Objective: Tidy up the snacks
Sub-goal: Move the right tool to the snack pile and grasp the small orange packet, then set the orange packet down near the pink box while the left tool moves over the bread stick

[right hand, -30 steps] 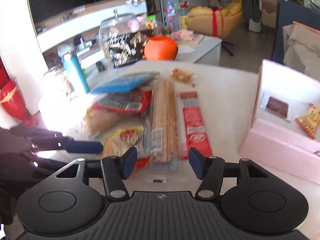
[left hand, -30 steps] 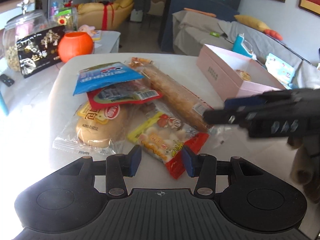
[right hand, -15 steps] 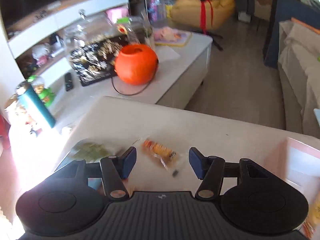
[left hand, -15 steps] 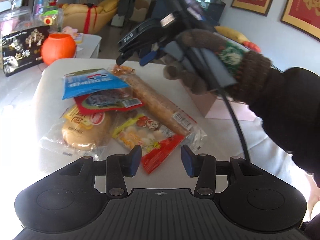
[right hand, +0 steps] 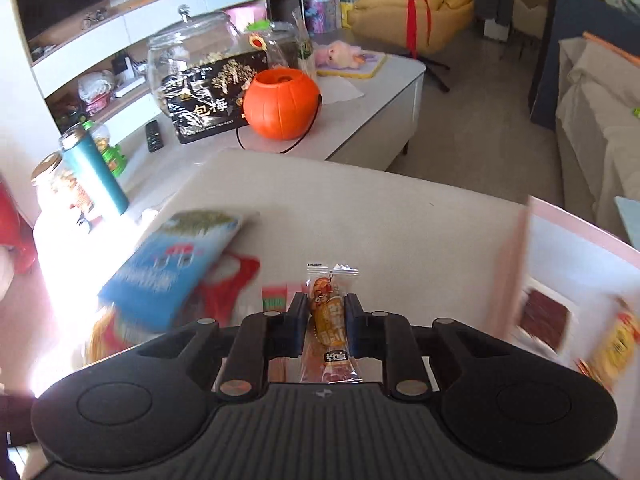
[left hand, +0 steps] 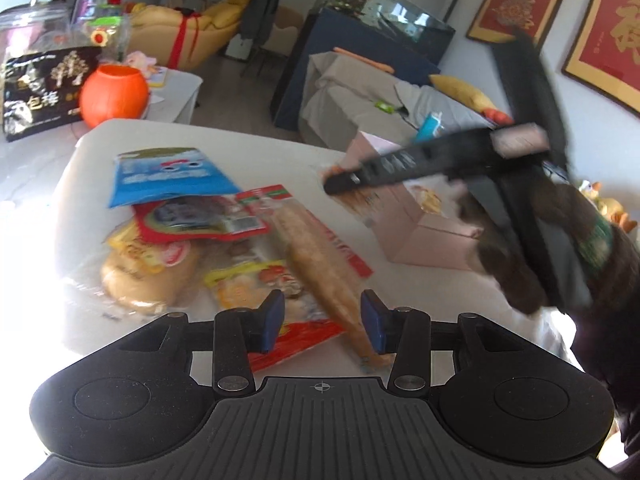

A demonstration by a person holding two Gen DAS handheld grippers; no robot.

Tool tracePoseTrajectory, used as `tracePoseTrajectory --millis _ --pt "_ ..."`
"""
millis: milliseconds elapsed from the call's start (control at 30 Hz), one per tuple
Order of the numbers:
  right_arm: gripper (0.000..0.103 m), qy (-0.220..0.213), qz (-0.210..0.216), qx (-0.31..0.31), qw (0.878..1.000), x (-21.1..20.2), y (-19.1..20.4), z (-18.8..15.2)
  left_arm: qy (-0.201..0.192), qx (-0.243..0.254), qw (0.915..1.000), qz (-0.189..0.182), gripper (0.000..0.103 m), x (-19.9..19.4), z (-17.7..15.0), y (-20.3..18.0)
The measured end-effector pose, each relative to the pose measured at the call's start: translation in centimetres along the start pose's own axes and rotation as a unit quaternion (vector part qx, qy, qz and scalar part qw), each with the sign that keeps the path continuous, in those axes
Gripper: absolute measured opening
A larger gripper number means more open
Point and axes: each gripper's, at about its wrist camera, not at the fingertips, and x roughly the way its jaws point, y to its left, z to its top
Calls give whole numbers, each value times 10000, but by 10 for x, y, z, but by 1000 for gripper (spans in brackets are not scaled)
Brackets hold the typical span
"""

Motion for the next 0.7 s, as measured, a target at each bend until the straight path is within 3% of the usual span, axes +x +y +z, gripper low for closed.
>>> tracePoseTrajectory --millis 200,333,500,533,567,700 --pt "19 -111 301 189 9993 -53 -22 -79 171 127 9994 264 46 34 13 -29" --pt "23 -186 -265 339 9989 -59 -36 -127 321 406 9960 723 46 59 14 -45" --pt "56 -491 -468 621 9958 -71 -54 -166 350 917 9922 768 44 68 12 -65" --pt "69 -547 -522 663 9949 -72 -57 -169 397 1022 9914 711 43 69 11 -70" --pt "74 -619 -589 708 9938 -73 -59 -172 451 1116 9907 628 40 69 10 -74" --pt "75 -755 -715 869 9908 -71 -69 -178 777 1423 9865 236 36 67 -1 -89"
